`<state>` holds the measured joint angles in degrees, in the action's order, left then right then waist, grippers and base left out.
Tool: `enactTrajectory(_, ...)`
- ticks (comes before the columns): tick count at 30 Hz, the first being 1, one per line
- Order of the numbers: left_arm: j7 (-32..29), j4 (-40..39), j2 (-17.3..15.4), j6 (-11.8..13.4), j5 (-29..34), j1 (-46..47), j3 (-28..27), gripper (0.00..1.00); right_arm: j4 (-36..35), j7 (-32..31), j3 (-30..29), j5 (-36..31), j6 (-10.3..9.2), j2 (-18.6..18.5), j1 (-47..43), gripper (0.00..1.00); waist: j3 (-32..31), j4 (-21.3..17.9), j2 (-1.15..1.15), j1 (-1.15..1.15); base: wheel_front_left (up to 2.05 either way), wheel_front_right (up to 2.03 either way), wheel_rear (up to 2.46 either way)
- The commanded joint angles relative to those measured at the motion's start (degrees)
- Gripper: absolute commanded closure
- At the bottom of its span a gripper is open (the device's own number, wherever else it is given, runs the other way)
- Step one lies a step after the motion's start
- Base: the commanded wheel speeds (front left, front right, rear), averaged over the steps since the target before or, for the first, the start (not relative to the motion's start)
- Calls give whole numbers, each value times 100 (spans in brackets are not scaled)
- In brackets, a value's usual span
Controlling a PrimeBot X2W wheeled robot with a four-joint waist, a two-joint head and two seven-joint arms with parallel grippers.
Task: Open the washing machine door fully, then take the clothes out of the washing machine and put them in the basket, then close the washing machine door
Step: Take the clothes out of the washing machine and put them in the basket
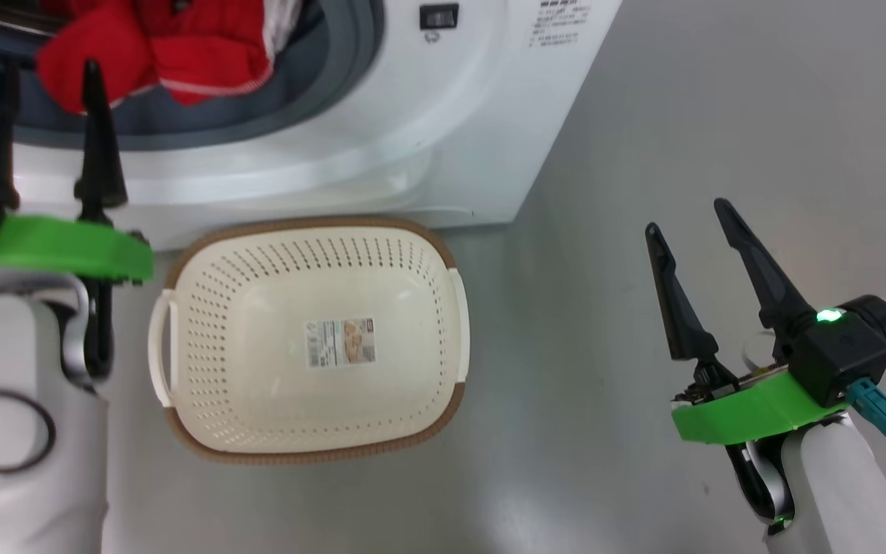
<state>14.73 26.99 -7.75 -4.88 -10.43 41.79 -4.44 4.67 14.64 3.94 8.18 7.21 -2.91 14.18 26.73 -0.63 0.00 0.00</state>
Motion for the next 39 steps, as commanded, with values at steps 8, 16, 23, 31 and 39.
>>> enactTrajectory(8,-233,1019,-431,400,377,1155,43,0,-211,36,338,-7,28,3,284,0,678,-189,0,0,0,0,0)
enactTrajectory(16,-584,1859,-694,407,454,1947,158,0,-118,36,580,207,28,3,442,0,927,-315,0,0,0,0,0)
enactTrajectory(23,-838,2371,-925,564,626,2462,306,0,-43,36,795,372,28,3,636,0,1153,-431,0,0,0,0,0)
enactTrajectory(31,-1391,2890,-1100,897,750,2818,375,0,-19,36,895,436,28,3,709,0,1255,-528,0,0,0,0,0)
enactTrajectory(39,-1928,3239,-1222,825,829,2972,585,60,-9,36,917,509,28,3,728,0,1258,-565,0,0,0,0,0)
